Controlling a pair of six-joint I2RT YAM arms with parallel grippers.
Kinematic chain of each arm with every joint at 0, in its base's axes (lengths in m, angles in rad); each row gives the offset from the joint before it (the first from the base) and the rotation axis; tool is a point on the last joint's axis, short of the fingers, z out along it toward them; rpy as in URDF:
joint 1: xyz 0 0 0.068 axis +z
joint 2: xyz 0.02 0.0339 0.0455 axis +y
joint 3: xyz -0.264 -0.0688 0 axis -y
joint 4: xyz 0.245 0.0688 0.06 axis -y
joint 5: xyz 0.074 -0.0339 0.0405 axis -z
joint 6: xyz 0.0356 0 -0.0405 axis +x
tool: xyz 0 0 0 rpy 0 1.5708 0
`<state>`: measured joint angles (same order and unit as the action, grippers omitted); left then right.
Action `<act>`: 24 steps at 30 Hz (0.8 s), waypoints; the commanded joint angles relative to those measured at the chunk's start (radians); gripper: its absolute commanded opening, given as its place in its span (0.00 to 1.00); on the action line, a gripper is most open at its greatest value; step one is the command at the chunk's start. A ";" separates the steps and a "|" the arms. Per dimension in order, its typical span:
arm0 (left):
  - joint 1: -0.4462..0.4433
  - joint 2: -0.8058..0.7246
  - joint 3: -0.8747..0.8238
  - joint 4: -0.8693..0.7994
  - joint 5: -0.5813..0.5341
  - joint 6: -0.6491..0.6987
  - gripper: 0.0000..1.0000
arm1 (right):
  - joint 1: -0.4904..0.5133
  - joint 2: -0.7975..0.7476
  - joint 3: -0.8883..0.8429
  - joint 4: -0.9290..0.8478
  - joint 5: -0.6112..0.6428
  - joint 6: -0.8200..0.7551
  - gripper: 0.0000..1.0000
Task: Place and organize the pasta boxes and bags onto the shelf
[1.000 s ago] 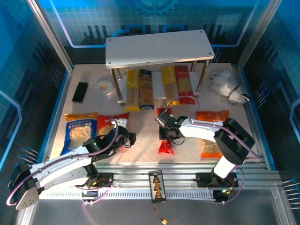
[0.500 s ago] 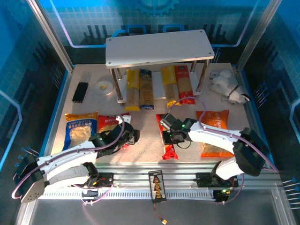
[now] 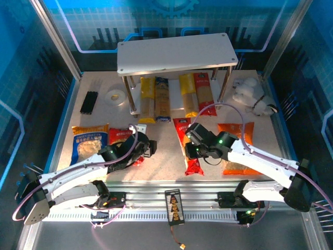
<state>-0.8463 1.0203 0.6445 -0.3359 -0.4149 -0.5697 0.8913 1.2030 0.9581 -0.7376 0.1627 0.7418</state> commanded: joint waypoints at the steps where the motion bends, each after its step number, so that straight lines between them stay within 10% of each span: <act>1: 0.006 -0.001 0.048 -0.029 0.006 0.019 0.59 | -0.044 0.032 0.118 0.080 0.054 -0.091 0.00; 24: 0.033 -0.091 0.040 -0.105 0.003 0.020 0.62 | -0.351 0.759 0.863 0.088 -0.014 -0.353 0.00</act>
<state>-0.8249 0.9543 0.6796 -0.4076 -0.4114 -0.5701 0.5602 1.9297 1.7008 -0.6914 0.1566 0.4301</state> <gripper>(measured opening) 0.616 0.175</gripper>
